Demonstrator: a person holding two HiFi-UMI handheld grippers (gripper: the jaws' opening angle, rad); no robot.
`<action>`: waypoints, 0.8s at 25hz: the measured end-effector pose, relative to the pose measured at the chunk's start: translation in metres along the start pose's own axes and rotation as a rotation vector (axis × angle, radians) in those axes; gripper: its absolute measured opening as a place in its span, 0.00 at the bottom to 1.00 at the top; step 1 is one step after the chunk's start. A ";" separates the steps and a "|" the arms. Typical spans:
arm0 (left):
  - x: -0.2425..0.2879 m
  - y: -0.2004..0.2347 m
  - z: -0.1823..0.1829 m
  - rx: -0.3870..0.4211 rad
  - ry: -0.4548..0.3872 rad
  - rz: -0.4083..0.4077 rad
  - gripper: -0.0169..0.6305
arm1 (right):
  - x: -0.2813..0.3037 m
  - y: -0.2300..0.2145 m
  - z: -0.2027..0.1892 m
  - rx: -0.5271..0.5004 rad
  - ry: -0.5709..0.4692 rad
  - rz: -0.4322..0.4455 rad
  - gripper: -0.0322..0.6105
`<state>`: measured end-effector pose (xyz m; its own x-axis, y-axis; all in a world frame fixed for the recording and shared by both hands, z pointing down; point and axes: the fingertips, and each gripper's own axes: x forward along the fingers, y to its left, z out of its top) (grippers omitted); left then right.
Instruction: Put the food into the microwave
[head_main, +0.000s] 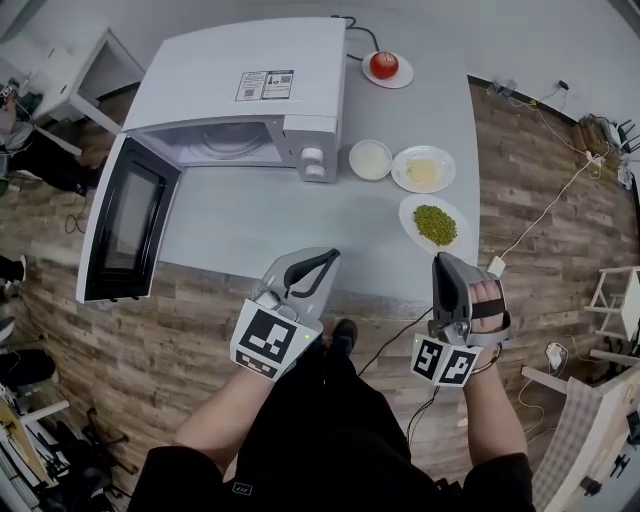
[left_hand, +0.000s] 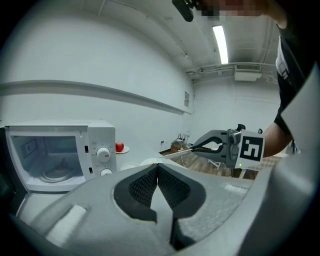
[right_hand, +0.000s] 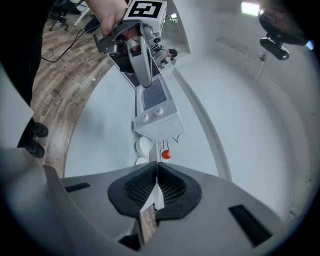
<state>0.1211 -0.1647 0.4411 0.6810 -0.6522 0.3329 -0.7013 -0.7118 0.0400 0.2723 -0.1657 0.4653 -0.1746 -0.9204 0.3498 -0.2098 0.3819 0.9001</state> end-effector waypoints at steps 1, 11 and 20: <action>-0.004 -0.001 0.005 0.003 -0.004 0.005 0.04 | -0.002 -0.006 0.004 -0.002 -0.011 -0.006 0.08; -0.042 -0.006 0.034 0.019 -0.032 0.078 0.04 | -0.030 -0.040 0.053 -0.063 -0.150 -0.068 0.08; -0.077 -0.004 0.043 0.015 -0.055 0.141 0.04 | -0.045 -0.050 0.096 -0.099 -0.256 -0.080 0.08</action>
<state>0.0804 -0.1232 0.3748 0.5867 -0.7592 0.2818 -0.7880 -0.6154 -0.0174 0.1980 -0.1350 0.3795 -0.4009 -0.8914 0.2113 -0.1400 0.2876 0.9475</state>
